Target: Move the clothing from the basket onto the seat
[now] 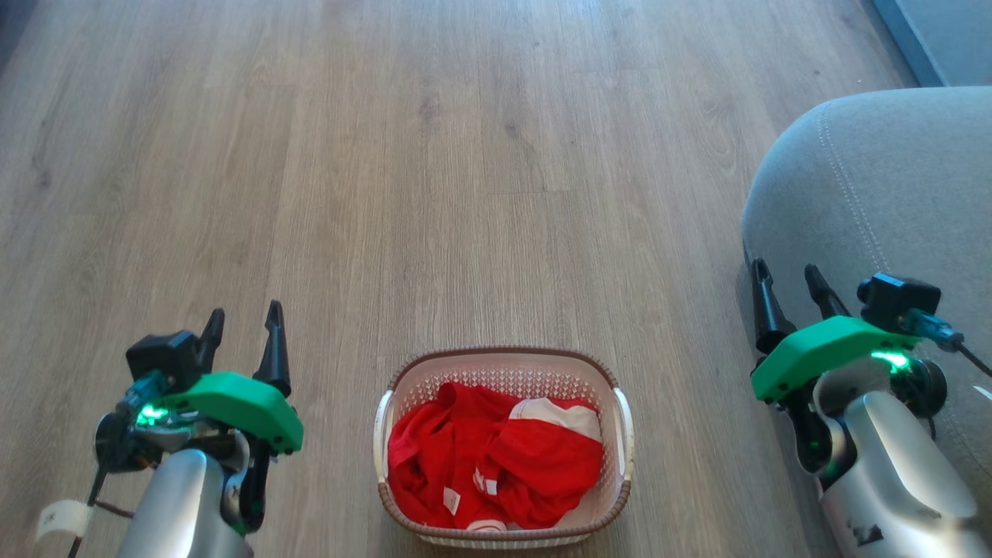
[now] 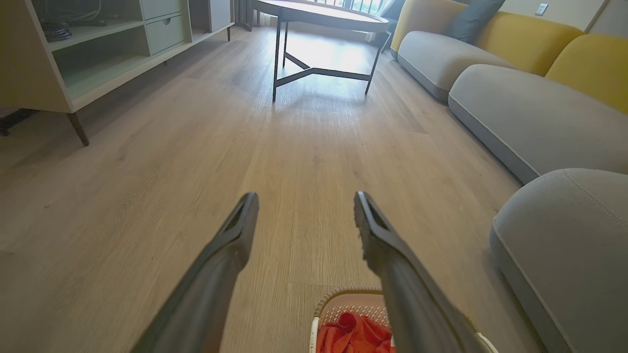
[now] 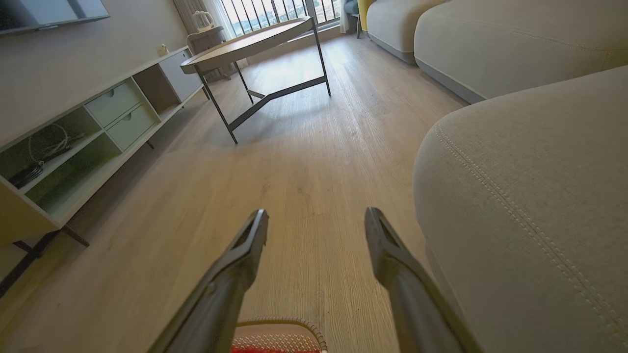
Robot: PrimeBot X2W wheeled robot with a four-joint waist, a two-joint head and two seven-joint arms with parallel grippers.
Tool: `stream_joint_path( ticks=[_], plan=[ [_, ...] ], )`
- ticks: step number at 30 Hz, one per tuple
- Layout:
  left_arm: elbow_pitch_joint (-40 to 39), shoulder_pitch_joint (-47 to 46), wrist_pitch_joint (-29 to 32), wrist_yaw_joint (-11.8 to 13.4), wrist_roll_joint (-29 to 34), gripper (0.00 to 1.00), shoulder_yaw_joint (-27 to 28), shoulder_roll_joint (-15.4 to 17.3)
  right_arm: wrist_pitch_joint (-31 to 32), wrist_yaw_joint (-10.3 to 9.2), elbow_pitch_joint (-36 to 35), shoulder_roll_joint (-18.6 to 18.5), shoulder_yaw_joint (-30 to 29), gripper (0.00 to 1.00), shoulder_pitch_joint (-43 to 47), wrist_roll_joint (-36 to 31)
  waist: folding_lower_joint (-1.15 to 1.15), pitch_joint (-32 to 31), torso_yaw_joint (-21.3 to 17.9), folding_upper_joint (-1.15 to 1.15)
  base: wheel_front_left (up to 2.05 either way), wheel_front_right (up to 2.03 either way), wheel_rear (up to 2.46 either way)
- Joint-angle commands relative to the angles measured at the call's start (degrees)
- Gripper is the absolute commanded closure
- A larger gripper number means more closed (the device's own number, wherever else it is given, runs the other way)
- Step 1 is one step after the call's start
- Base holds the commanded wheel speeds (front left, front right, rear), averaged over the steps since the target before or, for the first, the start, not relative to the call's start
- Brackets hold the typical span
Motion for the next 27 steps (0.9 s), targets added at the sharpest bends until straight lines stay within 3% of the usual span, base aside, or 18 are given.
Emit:
stream_joint_path(
  ticks=[1, 23, 27],
  plan=[
    [-1.5, -3.9, -0.9, 0.4, 1.6, 0.0, 1.1, 1.7, -1.0, 0.11, -1.3, -1.0, 1.1, 0.0, -3.4, -1.5, 0.0, 0.0, 0.0, 0.0, 0.0, 0.0, 0.0],
    [3.0, -8.1, -4.6, 1.4, 16.8, 0.0, -0.6, 2.3, -4.7, 0.13, 2.6, -2.1, 3.9, 0.0, -8.5, -16.0, 0.0, 0.4, -0.1, 0.0, 0.0, 0.0, 0.0],
    [2.3, -8.1, -4.6, 1.5, 16.6, 0.0, -0.2, 2.1, -4.7, 0.13, 2.5, -1.9, 3.3, 0.0, -8.6, -16.7, 0.0, 0.5, 0.0, 0.0, 0.0, 0.0, 0.0]
  ],
)
